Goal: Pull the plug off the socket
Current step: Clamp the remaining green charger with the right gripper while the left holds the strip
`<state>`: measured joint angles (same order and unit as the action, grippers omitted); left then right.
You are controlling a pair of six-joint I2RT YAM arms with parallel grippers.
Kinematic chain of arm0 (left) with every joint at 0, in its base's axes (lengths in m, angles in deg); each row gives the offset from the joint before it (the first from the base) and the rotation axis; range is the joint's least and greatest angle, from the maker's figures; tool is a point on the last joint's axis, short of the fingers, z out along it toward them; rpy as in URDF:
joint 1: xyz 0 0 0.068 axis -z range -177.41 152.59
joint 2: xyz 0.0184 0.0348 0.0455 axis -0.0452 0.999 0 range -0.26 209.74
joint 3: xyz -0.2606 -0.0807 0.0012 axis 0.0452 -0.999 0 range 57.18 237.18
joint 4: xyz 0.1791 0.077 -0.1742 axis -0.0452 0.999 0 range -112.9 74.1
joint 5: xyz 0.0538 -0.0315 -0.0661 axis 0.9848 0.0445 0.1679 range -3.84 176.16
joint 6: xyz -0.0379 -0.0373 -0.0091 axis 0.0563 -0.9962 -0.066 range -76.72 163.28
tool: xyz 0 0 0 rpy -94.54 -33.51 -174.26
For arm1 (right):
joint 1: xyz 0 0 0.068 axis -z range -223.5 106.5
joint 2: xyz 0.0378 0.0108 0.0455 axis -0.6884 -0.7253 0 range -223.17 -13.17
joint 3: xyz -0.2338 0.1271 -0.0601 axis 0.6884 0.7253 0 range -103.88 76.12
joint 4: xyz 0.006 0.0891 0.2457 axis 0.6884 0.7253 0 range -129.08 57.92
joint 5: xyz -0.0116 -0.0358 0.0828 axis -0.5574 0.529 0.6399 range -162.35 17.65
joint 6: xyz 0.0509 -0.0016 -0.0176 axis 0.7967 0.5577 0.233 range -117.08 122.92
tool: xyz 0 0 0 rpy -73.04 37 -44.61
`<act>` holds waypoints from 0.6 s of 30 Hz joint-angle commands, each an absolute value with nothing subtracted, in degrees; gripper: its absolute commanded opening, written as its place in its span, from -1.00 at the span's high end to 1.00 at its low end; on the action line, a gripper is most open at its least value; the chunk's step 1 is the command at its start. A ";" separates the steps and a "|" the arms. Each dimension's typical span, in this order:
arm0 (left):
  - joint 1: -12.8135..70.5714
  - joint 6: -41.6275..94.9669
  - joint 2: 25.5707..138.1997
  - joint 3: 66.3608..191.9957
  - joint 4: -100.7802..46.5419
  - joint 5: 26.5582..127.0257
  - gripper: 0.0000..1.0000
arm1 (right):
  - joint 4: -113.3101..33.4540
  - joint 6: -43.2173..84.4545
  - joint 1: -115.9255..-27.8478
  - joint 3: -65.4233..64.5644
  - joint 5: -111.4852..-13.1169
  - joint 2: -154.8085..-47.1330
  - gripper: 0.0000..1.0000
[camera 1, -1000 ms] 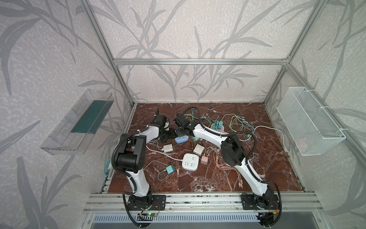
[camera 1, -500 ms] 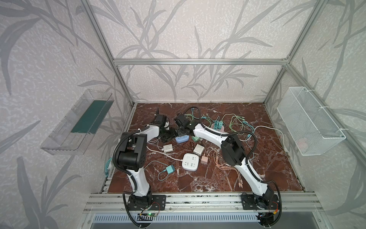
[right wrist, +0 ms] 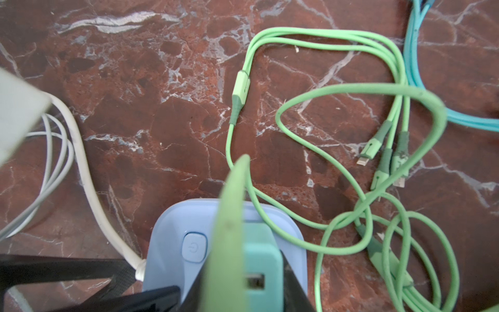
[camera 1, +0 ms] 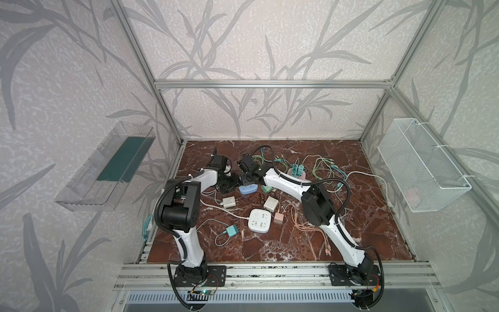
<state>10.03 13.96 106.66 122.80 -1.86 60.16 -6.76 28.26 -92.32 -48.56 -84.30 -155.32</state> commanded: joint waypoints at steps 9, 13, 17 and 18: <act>11.35 16.29 108.94 123.74 2.13 66.87 0.00 | -6.01 30.26 -93.51 -50.18 -83.38 -152.12 0.72; 12.56 16.97 109.75 124.50 3.59 68.46 0.00 | -5.91 30.04 -93.77 -50.82 -83.49 -152.12 0.73; 12.78 16.87 110.20 124.33 3.60 68.37 0.00 | -4.78 28.03 -93.86 -52.31 -85.25 -152.12 0.73; 12.86 16.81 110.25 124.33 3.72 68.45 0.00 | -4.71 27.84 -93.82 -52.38 -85.74 -151.95 0.73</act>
